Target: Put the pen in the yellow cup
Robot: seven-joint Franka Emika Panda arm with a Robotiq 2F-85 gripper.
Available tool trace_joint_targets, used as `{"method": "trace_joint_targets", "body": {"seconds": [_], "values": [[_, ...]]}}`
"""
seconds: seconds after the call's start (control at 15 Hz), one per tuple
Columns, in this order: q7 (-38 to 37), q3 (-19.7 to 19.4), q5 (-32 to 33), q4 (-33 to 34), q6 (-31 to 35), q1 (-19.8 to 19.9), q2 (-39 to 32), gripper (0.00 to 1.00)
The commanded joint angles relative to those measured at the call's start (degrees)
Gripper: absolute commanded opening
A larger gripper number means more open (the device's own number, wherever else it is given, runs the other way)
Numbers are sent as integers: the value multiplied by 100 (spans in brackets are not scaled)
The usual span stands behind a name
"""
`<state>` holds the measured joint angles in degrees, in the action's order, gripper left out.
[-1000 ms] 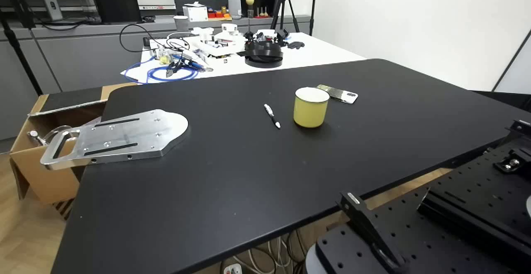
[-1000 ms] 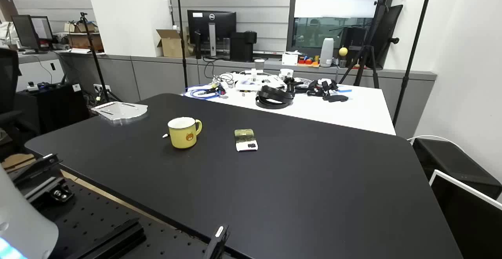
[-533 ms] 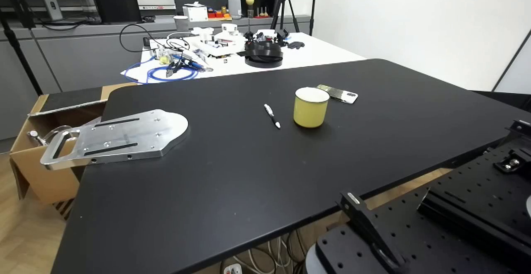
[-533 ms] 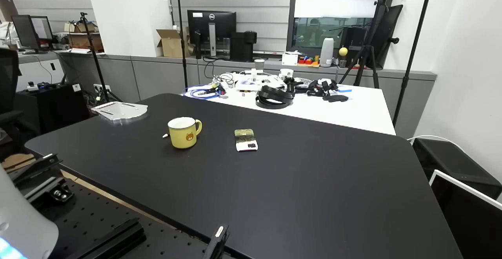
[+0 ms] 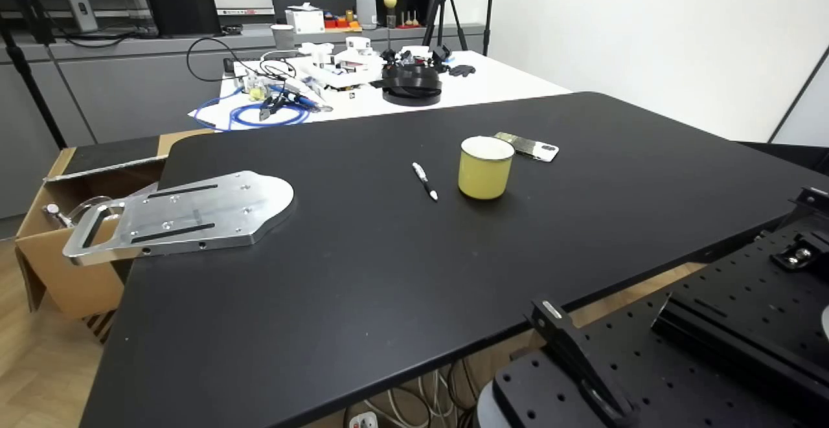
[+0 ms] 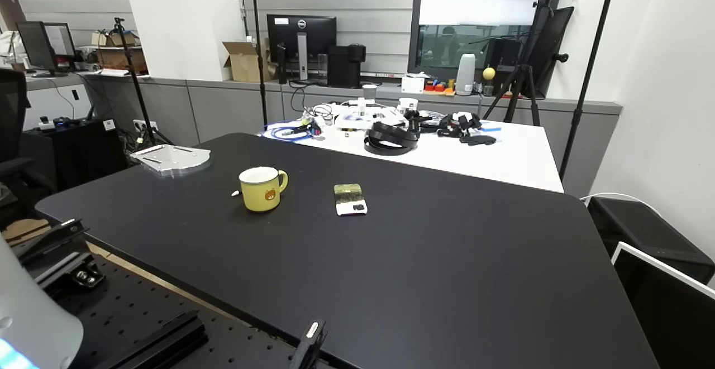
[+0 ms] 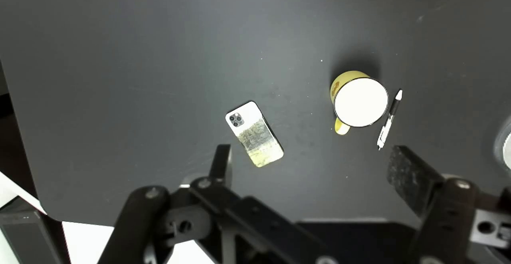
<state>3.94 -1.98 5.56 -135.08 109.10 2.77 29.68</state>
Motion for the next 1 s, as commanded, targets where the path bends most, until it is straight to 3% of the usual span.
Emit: {"method": "trace_joint_targets", "body": {"seconds": [0.0,0.4,0.93], "values": [[-11,-20,10,15,-19,-26,-3,100],[-334,252,9,351,608,-114,-591,100],[-1158,797,23,1278,1258,-383,-2071,100]]}}
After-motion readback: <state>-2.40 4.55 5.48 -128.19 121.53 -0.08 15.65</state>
